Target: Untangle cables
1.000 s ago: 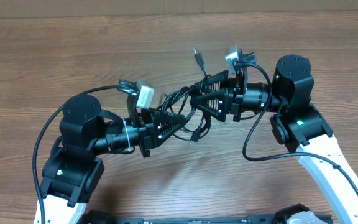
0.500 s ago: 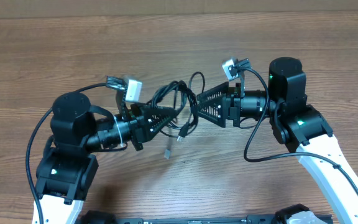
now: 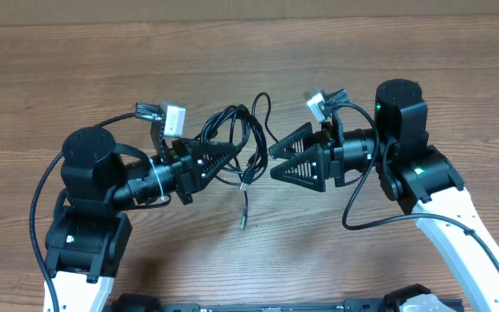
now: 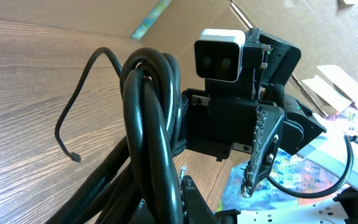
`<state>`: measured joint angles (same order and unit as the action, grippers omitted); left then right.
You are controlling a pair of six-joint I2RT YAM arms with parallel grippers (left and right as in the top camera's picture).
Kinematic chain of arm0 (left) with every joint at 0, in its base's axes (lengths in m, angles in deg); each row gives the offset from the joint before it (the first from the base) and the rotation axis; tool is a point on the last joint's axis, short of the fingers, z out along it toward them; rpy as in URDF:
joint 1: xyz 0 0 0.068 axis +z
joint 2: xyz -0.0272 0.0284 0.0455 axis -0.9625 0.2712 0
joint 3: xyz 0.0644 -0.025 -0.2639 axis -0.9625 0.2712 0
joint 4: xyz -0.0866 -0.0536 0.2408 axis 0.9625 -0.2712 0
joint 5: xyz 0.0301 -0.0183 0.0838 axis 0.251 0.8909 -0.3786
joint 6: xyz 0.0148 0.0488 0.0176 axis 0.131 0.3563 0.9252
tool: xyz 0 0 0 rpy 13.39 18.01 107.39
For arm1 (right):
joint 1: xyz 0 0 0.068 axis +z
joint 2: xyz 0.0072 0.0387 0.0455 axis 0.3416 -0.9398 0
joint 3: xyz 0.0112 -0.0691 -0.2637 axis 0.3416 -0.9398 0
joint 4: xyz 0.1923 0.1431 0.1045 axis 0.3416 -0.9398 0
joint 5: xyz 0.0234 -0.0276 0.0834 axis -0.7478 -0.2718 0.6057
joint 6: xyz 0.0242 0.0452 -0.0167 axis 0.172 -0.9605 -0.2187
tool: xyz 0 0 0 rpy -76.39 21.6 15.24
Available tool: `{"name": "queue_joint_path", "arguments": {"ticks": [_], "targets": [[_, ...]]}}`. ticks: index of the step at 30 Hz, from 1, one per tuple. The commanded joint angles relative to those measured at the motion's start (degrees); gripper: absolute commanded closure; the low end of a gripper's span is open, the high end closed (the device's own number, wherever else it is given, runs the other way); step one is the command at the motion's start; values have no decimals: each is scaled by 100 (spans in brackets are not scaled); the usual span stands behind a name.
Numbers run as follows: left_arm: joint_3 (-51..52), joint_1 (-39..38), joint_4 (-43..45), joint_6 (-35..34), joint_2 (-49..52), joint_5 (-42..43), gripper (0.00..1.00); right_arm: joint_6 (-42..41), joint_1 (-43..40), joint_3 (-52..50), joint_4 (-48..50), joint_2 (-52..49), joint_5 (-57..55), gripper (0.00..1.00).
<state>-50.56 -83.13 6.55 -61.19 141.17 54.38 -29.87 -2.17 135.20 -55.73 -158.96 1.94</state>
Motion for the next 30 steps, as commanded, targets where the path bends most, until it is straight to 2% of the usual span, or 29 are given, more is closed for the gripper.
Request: {"name": "queue_joint_path", "arguments": {"ticks": [1,14,27,30], "targets": [[-79,17,116,-136,-98,208,96,46,105,48,44,52,122,29],[-79,17,286,-358,-98,551,96,66,138,48,140,50,-455,27],[-79,28,350,-343,-96,199,96,63,573,48,140,50,-365,28],[-79,107,350,-271,-96,162,96,66,570,48,197,50,2,29]]}}
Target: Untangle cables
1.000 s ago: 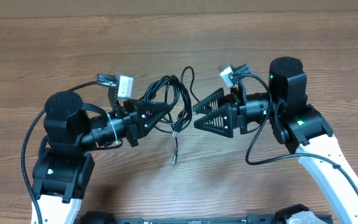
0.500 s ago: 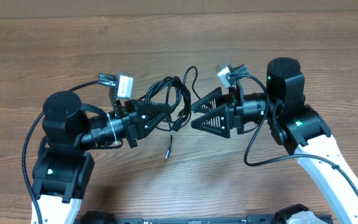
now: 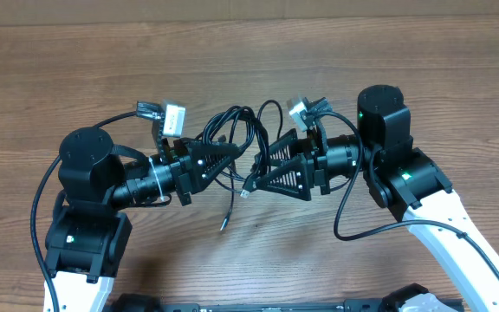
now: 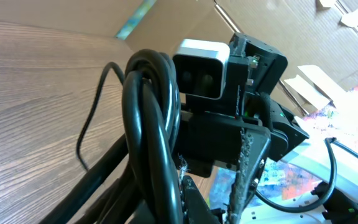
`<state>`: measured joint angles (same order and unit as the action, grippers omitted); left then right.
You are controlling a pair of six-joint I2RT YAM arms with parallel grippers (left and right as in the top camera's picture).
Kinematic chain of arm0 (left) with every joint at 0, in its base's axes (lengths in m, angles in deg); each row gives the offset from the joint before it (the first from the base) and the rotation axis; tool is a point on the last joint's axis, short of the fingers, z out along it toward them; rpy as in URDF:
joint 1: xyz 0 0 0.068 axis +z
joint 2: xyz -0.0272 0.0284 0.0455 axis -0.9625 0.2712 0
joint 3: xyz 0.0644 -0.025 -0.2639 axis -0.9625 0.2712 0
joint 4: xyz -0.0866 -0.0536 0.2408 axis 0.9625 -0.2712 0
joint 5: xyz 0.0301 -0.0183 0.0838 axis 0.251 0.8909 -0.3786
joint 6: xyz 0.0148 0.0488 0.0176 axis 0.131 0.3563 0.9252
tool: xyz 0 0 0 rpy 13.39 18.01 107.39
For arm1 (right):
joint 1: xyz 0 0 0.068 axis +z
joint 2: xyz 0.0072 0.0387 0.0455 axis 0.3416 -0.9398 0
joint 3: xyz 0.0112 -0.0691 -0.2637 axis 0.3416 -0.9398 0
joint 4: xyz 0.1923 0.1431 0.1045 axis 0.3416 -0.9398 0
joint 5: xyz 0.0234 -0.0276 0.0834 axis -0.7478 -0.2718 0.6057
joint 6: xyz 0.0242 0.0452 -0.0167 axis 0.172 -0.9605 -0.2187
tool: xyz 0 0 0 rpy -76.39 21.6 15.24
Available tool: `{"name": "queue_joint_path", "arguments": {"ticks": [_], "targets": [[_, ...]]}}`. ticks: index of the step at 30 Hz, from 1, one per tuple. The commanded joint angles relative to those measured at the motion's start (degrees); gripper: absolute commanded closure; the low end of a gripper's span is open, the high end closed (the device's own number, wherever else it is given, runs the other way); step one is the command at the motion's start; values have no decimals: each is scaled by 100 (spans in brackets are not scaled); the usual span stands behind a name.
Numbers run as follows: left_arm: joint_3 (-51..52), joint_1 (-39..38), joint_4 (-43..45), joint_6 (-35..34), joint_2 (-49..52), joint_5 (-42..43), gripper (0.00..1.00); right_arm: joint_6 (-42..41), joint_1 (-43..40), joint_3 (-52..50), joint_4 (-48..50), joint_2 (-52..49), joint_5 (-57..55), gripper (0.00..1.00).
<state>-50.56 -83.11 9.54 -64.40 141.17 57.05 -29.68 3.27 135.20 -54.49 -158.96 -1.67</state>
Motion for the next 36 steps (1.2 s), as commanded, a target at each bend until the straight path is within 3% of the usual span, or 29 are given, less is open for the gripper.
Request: {"name": "queue_joint_path", "arguments": {"ticks": [1,13,23,27,29,36], "targets": [[-79,127,50,48,-96,-131,96,44,26,48,129,50,476,28],[-79,133,44,273,-96,-332,96,42,28,48,1080,52,1755,32],[-79,131,-323,485,-87,-981,96,-26,28,48,1399,50,1753,30],[-76,125,-721,629,-87,-772,96,-479,28,48,1895,52,1386,29],[-79,55,-599,662,-87,-382,96,-476,28,48,1897,50,1163,29],[-76,15,-962,890,76,-308,96,-485,26,48,2142,50,1056,29]]}}
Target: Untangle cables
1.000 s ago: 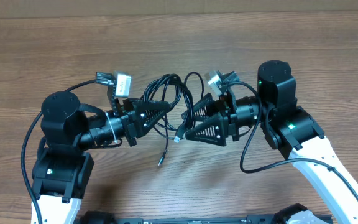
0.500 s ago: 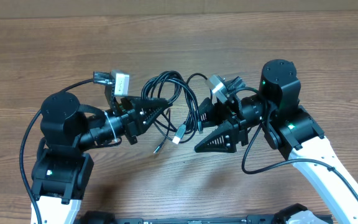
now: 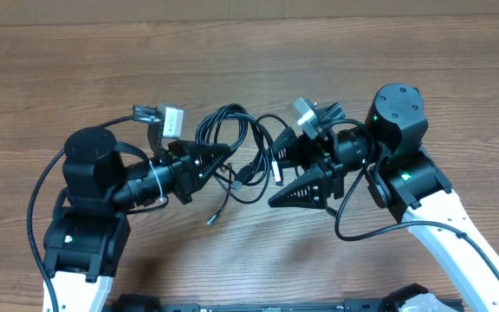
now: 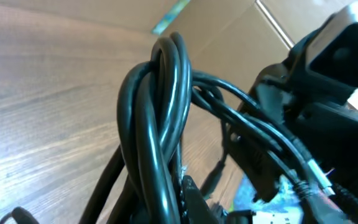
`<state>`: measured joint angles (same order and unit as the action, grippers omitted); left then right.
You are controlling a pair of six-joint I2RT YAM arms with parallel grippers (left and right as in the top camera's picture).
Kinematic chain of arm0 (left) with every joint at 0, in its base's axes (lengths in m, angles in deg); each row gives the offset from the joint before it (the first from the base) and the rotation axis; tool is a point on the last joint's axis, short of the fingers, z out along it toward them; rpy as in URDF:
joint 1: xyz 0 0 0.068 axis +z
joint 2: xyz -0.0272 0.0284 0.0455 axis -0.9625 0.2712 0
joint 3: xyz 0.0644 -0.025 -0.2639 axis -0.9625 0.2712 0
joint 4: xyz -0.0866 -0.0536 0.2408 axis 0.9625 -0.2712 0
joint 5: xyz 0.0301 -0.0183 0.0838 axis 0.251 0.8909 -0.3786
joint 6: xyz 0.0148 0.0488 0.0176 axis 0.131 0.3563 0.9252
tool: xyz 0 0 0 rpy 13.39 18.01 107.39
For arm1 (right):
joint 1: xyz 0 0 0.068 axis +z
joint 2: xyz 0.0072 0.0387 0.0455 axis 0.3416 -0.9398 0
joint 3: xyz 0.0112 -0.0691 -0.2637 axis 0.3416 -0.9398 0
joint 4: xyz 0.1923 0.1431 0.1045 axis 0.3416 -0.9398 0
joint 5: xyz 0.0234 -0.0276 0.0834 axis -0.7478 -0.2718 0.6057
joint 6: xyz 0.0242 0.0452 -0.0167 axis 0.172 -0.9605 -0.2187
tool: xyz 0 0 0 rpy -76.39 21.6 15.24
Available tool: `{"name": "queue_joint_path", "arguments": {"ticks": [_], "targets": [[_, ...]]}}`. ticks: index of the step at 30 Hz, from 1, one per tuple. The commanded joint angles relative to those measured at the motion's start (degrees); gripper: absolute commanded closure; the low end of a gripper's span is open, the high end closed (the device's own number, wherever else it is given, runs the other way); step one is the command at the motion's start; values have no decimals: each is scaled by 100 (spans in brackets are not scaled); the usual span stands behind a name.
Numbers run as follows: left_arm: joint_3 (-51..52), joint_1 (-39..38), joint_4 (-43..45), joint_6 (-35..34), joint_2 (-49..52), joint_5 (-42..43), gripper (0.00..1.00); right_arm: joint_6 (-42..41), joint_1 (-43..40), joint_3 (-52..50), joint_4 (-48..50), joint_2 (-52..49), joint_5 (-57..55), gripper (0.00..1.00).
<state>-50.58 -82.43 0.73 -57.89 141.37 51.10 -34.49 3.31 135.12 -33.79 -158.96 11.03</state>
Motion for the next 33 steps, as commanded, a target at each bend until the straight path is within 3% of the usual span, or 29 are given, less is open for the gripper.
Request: {"name": "queue_joint_path", "arguments": {"ticks": [1,4,9,15,21,25,28,33], "targets": [[-74,-57,-72,243,57,424,96,-76,22,57,72,50,-330,29],[-74,-68,-13,240,55,621,96,-330,22,57,63,44,-848,25],[-74,-98,42,243,55,835,96,-603,22,57,-334,28,-1652,27],[-74,-96,157,240,55,859,96,-745,22,57,-501,31,-1860,45],[-74,-74,247,238,55,835,96,-697,22,57,-680,31,-1792,46],[-76,-76,625,243,-107,837,96,-422,-149,57,-1379,31,-1843,40],[-76,-76,863,501,-544,597,96,-422,-389,57,-1593,31,-1843,25],[-76,-76,796,275,-844,-70,96,-422,-452,57,-1591,31,-1869,22]]}}
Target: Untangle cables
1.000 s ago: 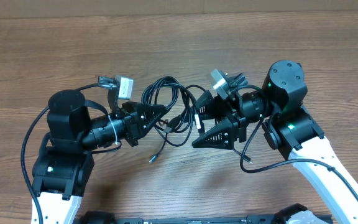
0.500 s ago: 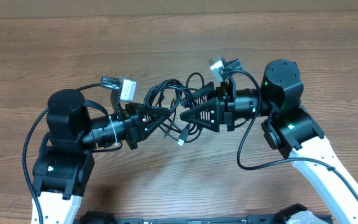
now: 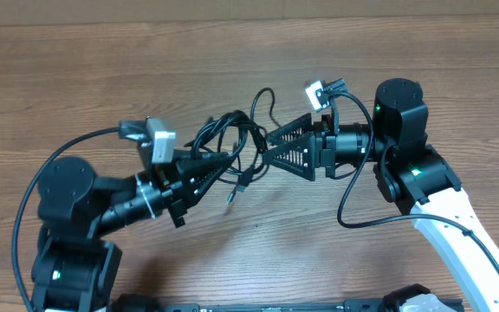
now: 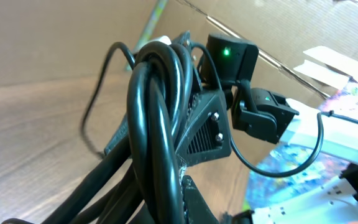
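Observation:
A tangled bundle of black cables (image 3: pixel 232 132) hangs over the middle of the wooden table. My left gripper (image 3: pixel 222 162) is shut on it from the lower left. In the left wrist view the looped strands (image 4: pixel 157 106) rise right out of the left gripper (image 4: pixel 174 194). My right gripper (image 3: pixel 265 146) points left at the bundle's right edge, its tips a little apart with nothing seen clamped between them. One of its fingers (image 4: pixel 207 127) shows just behind the loops. A loose plug end (image 3: pixel 242 184) dangles below the bundle.
A free loop of cable (image 3: pixel 262 95) sticks up behind the bundle. The right arm's own lead (image 3: pixel 353 204) hangs beside its wrist. Brown wooden table (image 3: pixel 102 69) lies all round. Cardboard and coloured paper (image 4: pixel 303 168) lie beyond the right arm.
My right gripper was turned on edge low among the strands; now it lies flat, higher up at the bundle's right edge. My left arm has drawn back and tilted up, still holding the bundle.
First my left gripper held the bundle and my right gripper stood open a short way off to the right. Then the right gripper was closer, tips at the strands, then rotated in among them. Now it faces the bundle's right side again, and the left still holds.

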`<state>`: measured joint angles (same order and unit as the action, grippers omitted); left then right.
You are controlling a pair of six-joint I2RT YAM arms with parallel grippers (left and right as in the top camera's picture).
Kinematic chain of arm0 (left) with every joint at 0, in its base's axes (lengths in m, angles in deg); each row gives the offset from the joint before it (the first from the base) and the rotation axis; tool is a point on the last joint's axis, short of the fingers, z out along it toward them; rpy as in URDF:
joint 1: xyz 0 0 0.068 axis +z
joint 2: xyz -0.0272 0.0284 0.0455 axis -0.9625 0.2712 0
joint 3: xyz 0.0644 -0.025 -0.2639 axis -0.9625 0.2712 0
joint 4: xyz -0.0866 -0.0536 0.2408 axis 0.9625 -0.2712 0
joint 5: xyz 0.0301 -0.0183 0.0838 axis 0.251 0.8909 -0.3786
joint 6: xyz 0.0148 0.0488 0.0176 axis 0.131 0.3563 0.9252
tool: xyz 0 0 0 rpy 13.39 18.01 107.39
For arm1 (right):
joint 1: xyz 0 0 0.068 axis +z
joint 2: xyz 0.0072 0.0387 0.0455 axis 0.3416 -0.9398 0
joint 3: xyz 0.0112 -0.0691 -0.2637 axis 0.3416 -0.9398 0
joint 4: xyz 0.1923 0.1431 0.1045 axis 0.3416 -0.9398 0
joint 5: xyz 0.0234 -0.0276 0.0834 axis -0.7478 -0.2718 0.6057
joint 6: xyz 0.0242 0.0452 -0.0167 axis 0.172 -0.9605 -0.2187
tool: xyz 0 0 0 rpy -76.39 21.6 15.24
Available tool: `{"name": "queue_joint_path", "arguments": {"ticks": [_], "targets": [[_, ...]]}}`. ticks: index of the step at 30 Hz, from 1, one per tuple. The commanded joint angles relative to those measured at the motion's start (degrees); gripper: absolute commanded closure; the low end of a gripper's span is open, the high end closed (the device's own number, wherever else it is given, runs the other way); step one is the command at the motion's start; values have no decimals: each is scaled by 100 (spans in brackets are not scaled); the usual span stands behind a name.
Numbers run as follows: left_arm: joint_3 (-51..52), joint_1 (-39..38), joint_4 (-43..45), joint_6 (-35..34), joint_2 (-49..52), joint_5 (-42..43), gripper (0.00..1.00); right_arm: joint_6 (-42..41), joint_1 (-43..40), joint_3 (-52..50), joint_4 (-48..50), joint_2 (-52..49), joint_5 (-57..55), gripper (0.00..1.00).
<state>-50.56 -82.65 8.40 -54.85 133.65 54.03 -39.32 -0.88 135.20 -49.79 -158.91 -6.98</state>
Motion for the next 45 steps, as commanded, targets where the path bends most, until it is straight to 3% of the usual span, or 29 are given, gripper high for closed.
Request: {"name": "queue_joint_path", "arguments": {"ticks": [1,18,24,26,30,35,45], "targets": [[-79,-55,26,-90,-70,-382,96,61,-33,48,9,26,-118,21],[-79,-79,39,-957,-57,-557,96,66,83,48,-332,26,-1436,18],[-79,-195,13,-1235,-59,-1331,96,59,157,48,-739,37,-1742,17],[-79,-404,0,-1196,-59,-1759,96,61,160,48,-984,103,-2116,0],[-90,-1379,-44,-942,-52,-3222,96,63,160,50,-1810,675,-3663,0],[-98,-2197,-50,-804,-52,-4310,96,413,160,48,-2037,1373,-3963,0],[-98,-2354,101,-787,44,-4540,96,1338,243,48,-2444,1670,-3748,0]]}}
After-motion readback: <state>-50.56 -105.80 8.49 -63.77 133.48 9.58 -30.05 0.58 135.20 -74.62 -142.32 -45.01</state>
